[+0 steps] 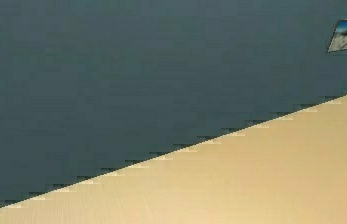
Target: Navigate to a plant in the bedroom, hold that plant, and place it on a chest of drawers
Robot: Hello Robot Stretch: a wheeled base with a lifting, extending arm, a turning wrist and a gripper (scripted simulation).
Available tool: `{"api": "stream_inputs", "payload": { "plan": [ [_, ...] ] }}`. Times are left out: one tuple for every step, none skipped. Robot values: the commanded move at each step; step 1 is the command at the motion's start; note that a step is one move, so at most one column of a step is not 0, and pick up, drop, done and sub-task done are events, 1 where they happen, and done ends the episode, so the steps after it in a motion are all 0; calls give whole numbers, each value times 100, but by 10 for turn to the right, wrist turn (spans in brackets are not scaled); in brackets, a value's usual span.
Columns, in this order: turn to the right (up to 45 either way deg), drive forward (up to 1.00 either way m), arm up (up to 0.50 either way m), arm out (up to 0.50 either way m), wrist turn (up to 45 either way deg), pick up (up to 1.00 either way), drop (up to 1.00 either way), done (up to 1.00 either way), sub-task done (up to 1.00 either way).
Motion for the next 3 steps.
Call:
{"api": "stream_inputs", "payload": {
  "plan": [
    [-30,0,0,0,0,0,0,0,0],
    [0,15,0,0,0,0,0,0,0],
    [450,0,0,0,0,0,0,0,0]
  ]
}}
